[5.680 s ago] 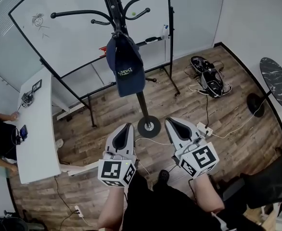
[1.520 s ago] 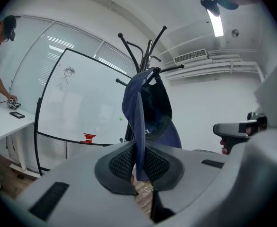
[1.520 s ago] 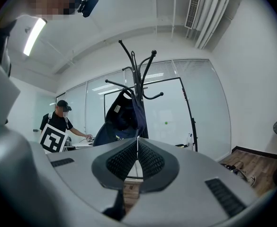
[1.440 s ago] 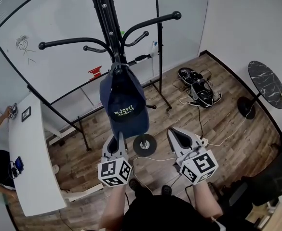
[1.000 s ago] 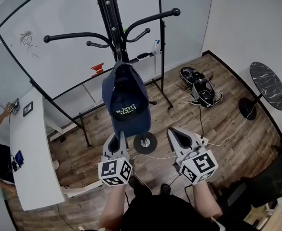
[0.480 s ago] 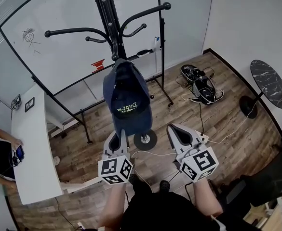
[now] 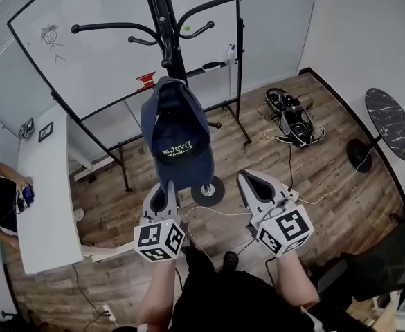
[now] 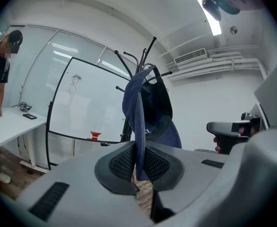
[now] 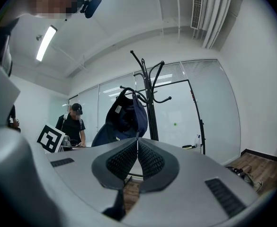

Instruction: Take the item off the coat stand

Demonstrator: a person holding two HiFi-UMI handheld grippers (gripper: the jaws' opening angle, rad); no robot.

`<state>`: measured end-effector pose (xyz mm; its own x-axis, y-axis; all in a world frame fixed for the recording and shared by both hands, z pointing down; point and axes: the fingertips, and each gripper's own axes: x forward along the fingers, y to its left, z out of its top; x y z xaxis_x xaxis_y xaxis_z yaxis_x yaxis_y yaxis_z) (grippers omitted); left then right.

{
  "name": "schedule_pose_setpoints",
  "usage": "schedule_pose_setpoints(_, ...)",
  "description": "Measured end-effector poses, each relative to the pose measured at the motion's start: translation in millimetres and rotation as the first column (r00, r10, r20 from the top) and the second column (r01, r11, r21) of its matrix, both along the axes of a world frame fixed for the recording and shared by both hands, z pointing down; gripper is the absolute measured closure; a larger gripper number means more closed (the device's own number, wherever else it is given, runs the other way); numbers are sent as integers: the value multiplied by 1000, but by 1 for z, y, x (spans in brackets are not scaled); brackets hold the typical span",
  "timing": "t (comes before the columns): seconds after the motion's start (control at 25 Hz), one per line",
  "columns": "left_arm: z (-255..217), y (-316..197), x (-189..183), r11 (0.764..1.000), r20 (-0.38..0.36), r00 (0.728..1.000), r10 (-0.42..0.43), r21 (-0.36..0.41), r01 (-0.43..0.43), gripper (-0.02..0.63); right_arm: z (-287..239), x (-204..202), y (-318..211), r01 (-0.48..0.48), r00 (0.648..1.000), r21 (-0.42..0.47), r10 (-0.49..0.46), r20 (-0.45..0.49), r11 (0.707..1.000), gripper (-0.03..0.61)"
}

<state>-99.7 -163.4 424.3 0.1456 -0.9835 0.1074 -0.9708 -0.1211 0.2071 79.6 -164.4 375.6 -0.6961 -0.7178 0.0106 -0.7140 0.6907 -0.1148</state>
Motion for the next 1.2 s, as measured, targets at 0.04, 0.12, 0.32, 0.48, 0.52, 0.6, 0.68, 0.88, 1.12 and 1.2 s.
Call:
schedule_pose_setpoints(0.04, 1, 3, -2, 1000, 2, 1000, -10, -2, 10, 583, 0, -1, 1, 10, 1000, 1, -10, -1, 1000, 546)
schedule_pose_setpoints(0.12, 2, 10, -5, 999, 4, 1000, -31, -9, 31, 583, 1, -3, 3, 30, 1000, 0, -30, -2, 1000, 546)
schedule_pose_setpoints(0.32, 4, 22, -14, 997, 14, 997, -76, -28, 76, 583, 1, -13, 4, 82, 997, 3, -82, 4, 997, 547)
schedule_pose_setpoints(0.48, 5, 28, -22, 993, 13, 994, -108, -42, 108, 583, 0, -23, 5, 123, 992, 10, -123, -6, 992, 547)
schedule_pose_setpoints(0.52, 6, 28, -23, 992, 9, 993, -114, -47, 114, 583, -1, -24, 5, 130, 992, 11, -130, -6, 991, 547)
schedule_pose_setpoints(0.6, 9, 30, -23, 991, 5, 992, -124, -55, 124, 583, -1, -25, 4, 140, 990, 14, -140, -6, 990, 547)
schedule_pose_setpoints(0.68, 10, 33, -24, 989, 6, 991, -132, -62, 132, 583, -2, -27, 5, 151, 989, 18, -151, -5, 988, 547)
schedule_pose_setpoints(0.88, 15, 37, -36, 986, 8, 989, -148, -80, 149, 583, -2, -41, 4, 175, 984, 27, -175, -4, 984, 546)
schedule_pose_setpoints(1.12, 22, 43, -48, 983, 5, 988, -155, -100, 154, 583, 8, -63, 9, 211, 977, 14, -210, -38, 977, 548)
schedule_pose_setpoints(1.2, 22, 44, -52, 983, 5, 988, -152, -104, 152, 583, 10, -67, 10, 216, 976, 13, -215, -39, 976, 548)
